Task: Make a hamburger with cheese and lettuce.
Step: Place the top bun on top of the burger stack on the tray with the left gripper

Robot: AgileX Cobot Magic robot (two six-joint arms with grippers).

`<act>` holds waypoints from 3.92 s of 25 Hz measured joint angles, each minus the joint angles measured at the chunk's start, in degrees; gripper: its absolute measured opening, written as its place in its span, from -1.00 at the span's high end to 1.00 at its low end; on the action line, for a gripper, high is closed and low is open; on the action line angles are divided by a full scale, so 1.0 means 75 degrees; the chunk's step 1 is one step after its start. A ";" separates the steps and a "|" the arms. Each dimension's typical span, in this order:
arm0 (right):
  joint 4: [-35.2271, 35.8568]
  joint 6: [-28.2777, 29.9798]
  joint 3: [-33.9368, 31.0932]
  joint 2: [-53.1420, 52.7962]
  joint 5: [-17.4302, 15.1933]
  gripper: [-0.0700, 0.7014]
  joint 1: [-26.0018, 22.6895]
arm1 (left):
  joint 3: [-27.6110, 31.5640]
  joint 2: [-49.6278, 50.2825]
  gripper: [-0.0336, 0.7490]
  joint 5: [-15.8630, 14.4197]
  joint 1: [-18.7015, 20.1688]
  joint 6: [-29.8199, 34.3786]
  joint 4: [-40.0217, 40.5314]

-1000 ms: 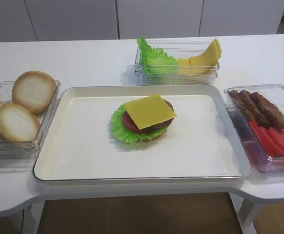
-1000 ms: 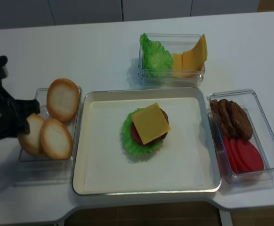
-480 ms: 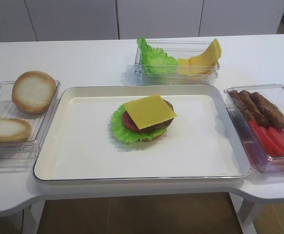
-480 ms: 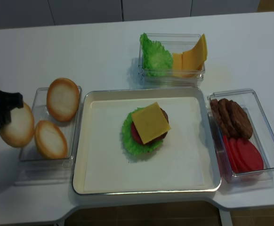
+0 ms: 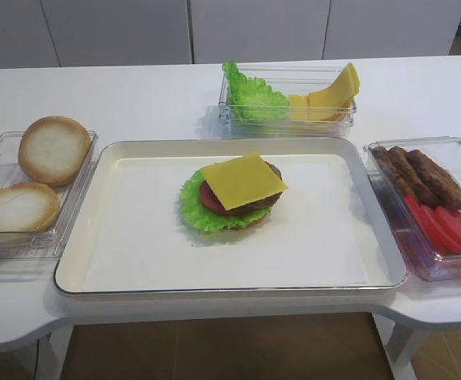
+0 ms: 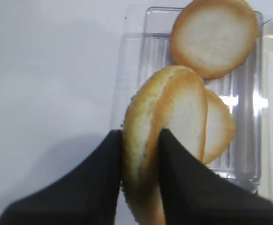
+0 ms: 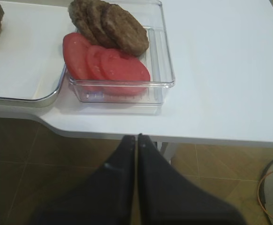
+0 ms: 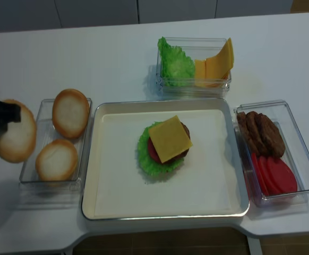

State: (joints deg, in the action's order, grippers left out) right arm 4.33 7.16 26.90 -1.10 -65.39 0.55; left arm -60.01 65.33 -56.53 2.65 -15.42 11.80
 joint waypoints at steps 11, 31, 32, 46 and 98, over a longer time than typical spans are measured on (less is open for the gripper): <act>0.0000 0.0000 0.0000 0.0000 0.0000 0.75 0.0000 | -0.0812 0.0000 0.47 -0.0332 0.2361 -0.0508 0.1052; 0.0000 0.0000 0.0000 0.0000 0.0000 0.75 0.0000 | -0.3124 0.3291 0.48 -0.1794 0.6790 -0.1928 0.4547; 0.0000 0.0000 0.0000 0.0000 0.0000 0.75 0.0000 | -0.3285 0.3455 0.48 -0.1780 0.6890 -0.1931 0.4663; 0.0000 0.0000 0.0000 0.0000 0.0000 0.75 0.0000 | -0.4324 0.5393 0.49 -0.1601 0.7690 -0.1961 0.6546; 0.0005 0.0000 0.0000 0.0000 0.0000 0.75 0.0000 | -0.4329 0.6361 0.49 -0.1443 0.7700 -0.1961 0.7183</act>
State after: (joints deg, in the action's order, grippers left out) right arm 4.37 7.16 26.90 -1.10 -65.39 0.55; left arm -92.48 113.04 -67.36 60.39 -30.13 65.67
